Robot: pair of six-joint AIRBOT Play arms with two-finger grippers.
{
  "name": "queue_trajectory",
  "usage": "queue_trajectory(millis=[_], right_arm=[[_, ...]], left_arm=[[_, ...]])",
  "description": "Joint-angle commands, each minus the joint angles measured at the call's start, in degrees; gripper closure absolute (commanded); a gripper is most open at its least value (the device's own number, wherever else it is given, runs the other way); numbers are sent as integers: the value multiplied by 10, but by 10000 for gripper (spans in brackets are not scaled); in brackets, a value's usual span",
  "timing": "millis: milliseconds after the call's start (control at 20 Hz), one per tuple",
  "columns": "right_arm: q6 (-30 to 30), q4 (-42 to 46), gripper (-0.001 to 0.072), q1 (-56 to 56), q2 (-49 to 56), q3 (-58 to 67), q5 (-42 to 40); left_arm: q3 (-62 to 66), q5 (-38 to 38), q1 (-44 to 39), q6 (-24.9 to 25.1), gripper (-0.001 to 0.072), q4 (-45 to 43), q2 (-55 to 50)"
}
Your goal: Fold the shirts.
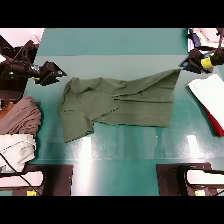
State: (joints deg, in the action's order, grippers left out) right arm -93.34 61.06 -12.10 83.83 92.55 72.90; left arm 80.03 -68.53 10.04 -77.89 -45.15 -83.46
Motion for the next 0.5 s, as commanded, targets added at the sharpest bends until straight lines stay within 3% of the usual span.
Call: queue_trajectory(millis=[0, 50, 150, 300, 450], right_arm=[[0, 0, 62, 3, 19, 7, -76], [0, 0, 95, -5, 18, 20, -54], [46, 0, 493, -14, 14, 42, 25], [102, 0, 520, -11, -18, 14, 116], [112, 0, 520, -5, -77, -74, 108]], left_arm=[[30, 4, 23, 34, 0, 9, -21], [46, -24, 37, 34, 0, 8, -21], [54, -85, 59, 64, 1, -4, -19], [38, -135, 66, 73, 1, -118, -19], [-41, -120, 66, 75, 1, -132, -19]])
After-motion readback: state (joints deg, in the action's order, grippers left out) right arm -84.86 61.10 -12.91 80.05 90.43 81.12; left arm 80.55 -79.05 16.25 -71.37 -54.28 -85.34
